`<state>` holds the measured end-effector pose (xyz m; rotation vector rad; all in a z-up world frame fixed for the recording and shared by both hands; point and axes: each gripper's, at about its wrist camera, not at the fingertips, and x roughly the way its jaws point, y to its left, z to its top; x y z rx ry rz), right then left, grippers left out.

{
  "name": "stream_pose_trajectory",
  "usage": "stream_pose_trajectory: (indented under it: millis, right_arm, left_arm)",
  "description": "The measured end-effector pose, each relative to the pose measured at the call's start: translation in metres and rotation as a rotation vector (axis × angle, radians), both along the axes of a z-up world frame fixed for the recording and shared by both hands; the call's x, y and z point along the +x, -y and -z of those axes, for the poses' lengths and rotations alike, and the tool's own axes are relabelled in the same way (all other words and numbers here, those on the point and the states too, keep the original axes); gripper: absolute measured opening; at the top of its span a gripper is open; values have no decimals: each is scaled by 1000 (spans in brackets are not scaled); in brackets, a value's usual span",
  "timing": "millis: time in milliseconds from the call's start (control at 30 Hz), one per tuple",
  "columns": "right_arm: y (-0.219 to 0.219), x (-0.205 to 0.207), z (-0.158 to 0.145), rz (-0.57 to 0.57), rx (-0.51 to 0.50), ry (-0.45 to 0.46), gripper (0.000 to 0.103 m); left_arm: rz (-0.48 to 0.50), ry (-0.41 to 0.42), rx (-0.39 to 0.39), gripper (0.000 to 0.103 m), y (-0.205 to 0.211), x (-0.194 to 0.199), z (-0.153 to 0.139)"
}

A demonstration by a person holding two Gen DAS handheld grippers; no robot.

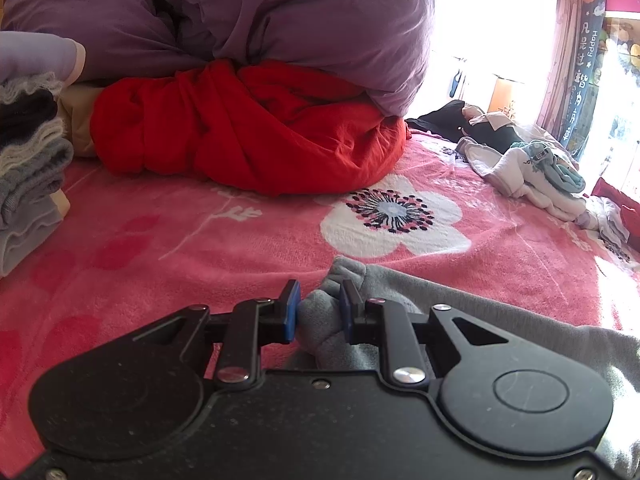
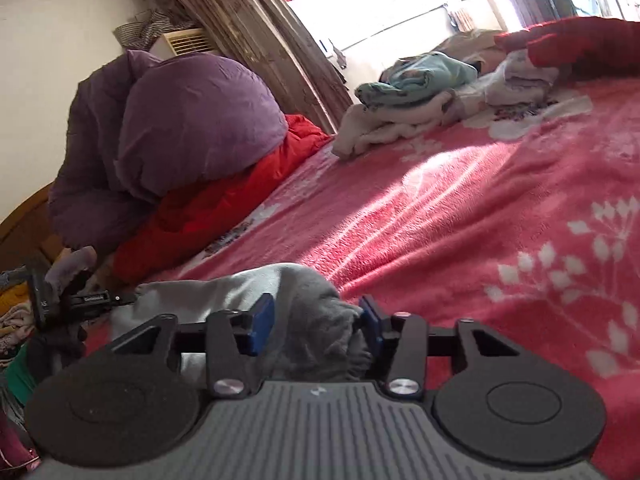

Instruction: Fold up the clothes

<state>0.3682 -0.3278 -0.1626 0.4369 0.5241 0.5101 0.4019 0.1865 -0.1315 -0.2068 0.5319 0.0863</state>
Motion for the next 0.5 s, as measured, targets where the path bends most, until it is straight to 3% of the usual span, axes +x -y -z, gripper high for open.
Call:
stream_pose_trajectory:
  millis: [67,167,333,367,433,500]
  right_arm:
    - [1,1,2,1,15,-11,39]
    - [1,3,5,23,48,-27,30]
    - [-2,-18,-17,145,28,110,23]
    - [-1,-16,-13,158,15,91,23]
    - [3,-5,4,179,-4,5,23]
    - [4,-1,12,186,-14,-25,23]
  left_arm:
    - [-1,1,5,18,1,0,0]
    - [-5,50,29,19,4,-4,-5]
    - [-13,132,69,17,10,-12,-14]
    - [-14,144,77,17,11,-13,-15]
    - [-28,24,81,17,8,-1,4]
    - [-20,46,91,17,7,-2,7]
